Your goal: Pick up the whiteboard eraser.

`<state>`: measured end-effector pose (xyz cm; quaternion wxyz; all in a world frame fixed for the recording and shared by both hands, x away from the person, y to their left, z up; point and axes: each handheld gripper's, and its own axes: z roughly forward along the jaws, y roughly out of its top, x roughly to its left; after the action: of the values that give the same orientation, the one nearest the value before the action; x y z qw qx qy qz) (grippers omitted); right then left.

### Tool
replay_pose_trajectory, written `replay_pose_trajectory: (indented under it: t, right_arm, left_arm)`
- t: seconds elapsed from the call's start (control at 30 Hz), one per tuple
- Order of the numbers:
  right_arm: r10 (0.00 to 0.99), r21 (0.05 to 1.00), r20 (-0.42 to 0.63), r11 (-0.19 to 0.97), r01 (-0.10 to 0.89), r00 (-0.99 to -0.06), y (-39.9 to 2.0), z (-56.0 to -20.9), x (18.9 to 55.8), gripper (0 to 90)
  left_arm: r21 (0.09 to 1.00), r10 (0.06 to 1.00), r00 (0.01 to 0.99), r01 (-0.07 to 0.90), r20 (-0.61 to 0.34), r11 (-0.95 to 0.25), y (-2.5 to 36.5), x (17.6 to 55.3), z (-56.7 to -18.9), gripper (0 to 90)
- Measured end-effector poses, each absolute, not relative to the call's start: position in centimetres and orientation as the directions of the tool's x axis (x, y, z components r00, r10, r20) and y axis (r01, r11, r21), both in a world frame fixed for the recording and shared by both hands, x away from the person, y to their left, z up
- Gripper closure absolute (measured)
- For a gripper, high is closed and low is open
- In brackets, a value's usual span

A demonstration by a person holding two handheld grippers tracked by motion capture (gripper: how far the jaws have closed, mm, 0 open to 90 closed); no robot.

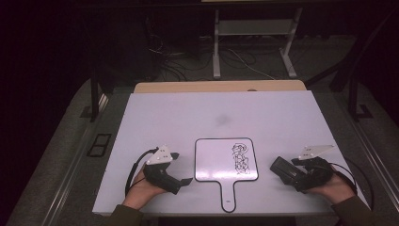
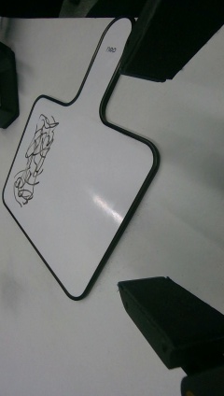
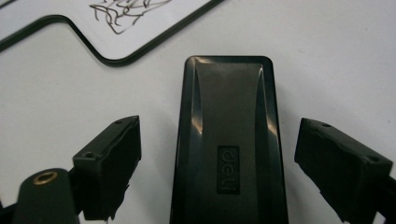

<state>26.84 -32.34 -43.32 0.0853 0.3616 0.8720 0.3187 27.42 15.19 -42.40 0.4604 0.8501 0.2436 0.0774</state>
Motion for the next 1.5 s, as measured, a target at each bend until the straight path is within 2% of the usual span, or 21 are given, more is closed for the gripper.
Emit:
replay_pose_trajectory:
  t: [0.07, 0.1, 0.13, 0.7, 1.0, 1.5]
  right_arm:
    - [0.686, 0.612, 0.078, 0.540, 0.578, -0.723, -32.36, -43.37, 26.87, 14.5]
    - [0.684, 0.606, 0.074, 0.547, 0.578, -0.726, -32.39, -43.41, 26.90, 20.7]
    - [0.682, 0.601, 0.078, 0.550, 0.580, -0.728, -32.40, -43.41, 26.91, 22.2]
    - [0.688, 0.556, 0.037, 0.588, 0.587, -0.725, -32.29, -43.58, 27.04, 33.6]
    - [0.680, 0.552, 0.036, 0.598, 0.582, -0.733, -32.15, -43.50, 27.02, 37.3]
    - [0.665, 0.529, 0.003, 0.633, 0.565, -0.747, -31.73, -43.35, 27.20, 38.0]
  left_arm:
    - [0.820, 0.485, 0.869, 0.344, -0.093, -0.458, 15.18, 27.41, -42.40, 0.0]
    - [0.819, 0.485, 0.870, 0.344, -0.094, -0.459, 15.18, 27.42, -42.41, 0.0]
    - [0.819, 0.485, 0.870, 0.345, -0.095, -0.458, 15.17, 27.42, -42.42, 0.0]
    - [0.817, 0.483, 0.871, 0.346, -0.095, -0.462, 15.13, 27.41, -42.43, 0.0]
    - [0.815, 0.483, 0.870, 0.349, -0.098, -0.463, 15.13, 27.39, -42.42, 0.0]
    - [0.814, 0.477, 0.874, 0.345, -0.097, -0.468, 15.07, 27.39, -42.44, 0.0]
